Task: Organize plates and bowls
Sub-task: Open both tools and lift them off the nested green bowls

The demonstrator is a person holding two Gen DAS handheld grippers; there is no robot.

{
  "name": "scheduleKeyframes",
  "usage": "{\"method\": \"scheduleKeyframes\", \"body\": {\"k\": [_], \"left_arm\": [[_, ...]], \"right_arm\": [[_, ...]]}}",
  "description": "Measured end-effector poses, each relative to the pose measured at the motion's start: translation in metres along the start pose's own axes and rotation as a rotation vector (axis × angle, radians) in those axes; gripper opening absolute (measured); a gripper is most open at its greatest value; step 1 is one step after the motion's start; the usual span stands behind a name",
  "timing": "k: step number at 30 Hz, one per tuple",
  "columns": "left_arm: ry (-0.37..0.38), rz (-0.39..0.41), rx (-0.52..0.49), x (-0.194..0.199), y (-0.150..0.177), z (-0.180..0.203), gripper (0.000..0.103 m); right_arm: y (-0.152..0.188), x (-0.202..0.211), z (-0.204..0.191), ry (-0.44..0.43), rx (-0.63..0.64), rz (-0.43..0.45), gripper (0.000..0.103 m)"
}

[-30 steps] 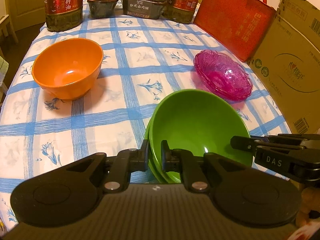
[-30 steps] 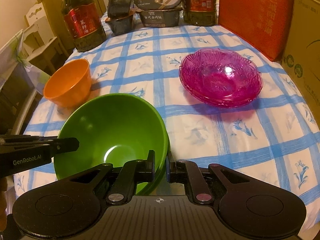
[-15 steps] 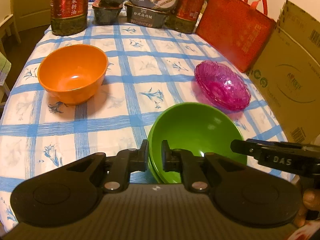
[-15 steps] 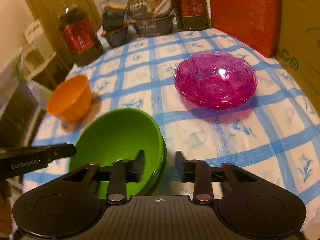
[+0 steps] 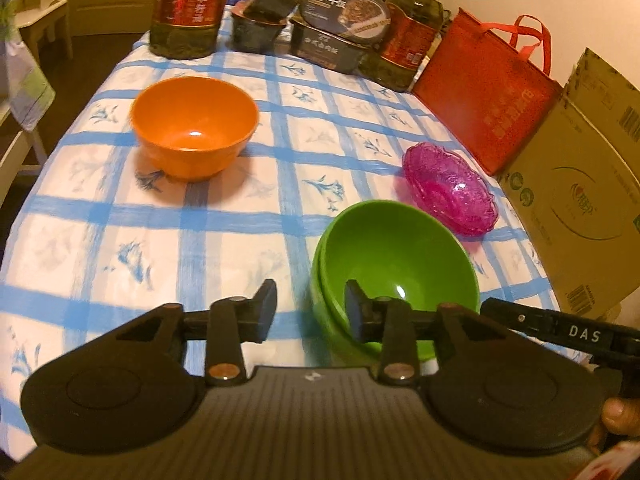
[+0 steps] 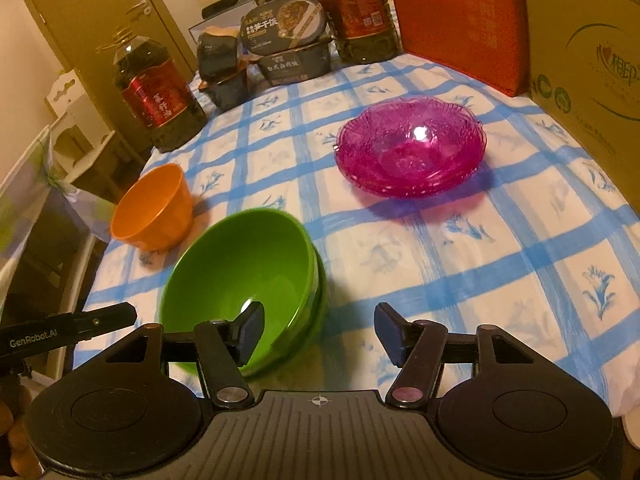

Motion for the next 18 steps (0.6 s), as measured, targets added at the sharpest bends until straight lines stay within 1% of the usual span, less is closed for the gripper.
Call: {"method": "scheduleKeyframes", "body": {"k": [3, 6, 7, 10, 18], "left_arm": [[-0.011, -0.007, 0.013, 0.007, 0.01, -0.005, 0.041], [-0.033, -0.012, 0.005, 0.014, 0.021, -0.009, 0.047], [-0.04, -0.013, 0.007, 0.016, 0.025, -0.011, 0.052], [-0.056, -0.015, 0.009, 0.021, 0.034, -0.015, 0.055], [-0.075, -0.012, 0.028, 0.031, 0.053, -0.022, 0.068]], "right_arm": [[0.008, 0.004, -0.006, -0.005, 0.011, -0.01, 0.065], [0.018, 0.006, -0.012, -0.009, 0.022, -0.025, 0.067], [0.021, 0.006, -0.013, -0.01, 0.026, -0.029, 0.067], [0.03, 0.007, -0.017, -0.01, 0.032, -0.042, 0.068], [0.051, 0.01, -0.023, -0.008, 0.056, -0.076, 0.069]]}}
Point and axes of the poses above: each gripper's, at about its wrist camera, not at the fingertips, and x roughly against the way its jaws point, z to its right, y to its underside, the point moved 10 cm from there along -x, roughly the way its jaws point, and after that the axes turned 7 degrees about -z, right-handed, at the moved point
